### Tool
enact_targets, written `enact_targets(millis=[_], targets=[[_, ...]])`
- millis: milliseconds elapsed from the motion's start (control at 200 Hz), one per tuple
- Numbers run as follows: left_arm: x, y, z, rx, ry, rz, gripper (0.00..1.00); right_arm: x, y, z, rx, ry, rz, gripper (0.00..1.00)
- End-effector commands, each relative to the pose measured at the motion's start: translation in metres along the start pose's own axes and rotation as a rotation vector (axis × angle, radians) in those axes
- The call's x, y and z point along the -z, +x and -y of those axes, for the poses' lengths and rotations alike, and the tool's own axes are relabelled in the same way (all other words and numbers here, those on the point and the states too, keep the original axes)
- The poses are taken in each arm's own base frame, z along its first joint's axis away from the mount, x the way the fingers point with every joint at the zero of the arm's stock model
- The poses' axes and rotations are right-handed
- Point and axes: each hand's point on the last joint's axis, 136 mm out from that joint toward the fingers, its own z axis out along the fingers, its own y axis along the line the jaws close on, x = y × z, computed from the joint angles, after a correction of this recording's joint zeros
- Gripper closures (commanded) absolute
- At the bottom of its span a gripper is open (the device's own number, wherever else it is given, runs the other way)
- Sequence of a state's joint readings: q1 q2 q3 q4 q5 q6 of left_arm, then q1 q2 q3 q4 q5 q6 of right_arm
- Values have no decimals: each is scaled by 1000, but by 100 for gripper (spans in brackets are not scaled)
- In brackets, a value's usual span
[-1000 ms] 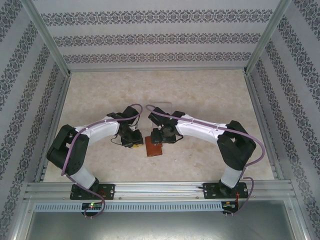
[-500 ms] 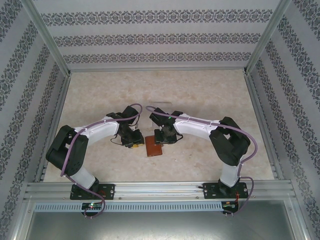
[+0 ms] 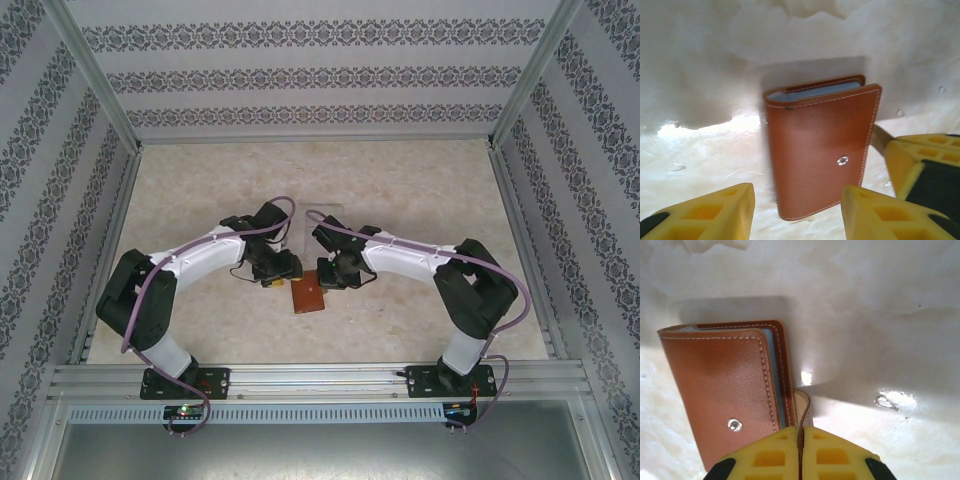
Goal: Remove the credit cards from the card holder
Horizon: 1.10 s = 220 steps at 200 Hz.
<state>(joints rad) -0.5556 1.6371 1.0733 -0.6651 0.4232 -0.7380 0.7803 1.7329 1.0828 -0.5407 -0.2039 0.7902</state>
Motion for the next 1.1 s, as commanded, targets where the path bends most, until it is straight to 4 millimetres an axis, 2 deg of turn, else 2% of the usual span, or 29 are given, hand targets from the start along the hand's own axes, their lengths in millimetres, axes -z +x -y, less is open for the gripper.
enact_targets(millis=[0, 160, 465, 709, 1094], targets=[[0, 9, -3, -24, -89, -35, 46, 9, 0, -11, -41, -94, 9, 100], [-2, 13, 1, -44, -133, -50, 38, 15, 1, -16, -84, -174, 30, 100], [-1, 15, 11, -53, -114, -59, 34, 29, 0, -20, -160, -314, 85, 100], [2, 14, 21, -50, -65, -45, 30, 45, -1, -23, -162, -359, 120, 100], [-4, 16, 25, -40, -21, -54, 26, 49, -2, -24, -163, -376, 121, 100]])
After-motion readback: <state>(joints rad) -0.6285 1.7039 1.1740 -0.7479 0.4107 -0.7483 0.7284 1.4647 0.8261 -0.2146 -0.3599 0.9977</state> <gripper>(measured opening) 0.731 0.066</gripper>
